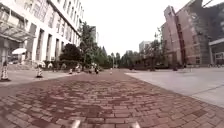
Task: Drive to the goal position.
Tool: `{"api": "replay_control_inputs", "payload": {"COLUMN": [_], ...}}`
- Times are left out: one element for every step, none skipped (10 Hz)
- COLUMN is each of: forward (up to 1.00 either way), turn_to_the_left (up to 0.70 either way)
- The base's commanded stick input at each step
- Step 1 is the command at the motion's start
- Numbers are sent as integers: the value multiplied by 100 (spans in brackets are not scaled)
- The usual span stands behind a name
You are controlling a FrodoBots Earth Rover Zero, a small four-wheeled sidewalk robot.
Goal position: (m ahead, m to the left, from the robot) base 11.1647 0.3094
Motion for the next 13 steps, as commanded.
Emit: {"api": "replay_control_inputs", "payload": {"forward": [70, 70, 70, 60, 45, 45, 45, 45, 45, 45, 45, 45, 45], "turn_to_the_left": [0, 0, 0, 0, 0, 0, 0, 0, 0, 0, 0, 0, 0]}}
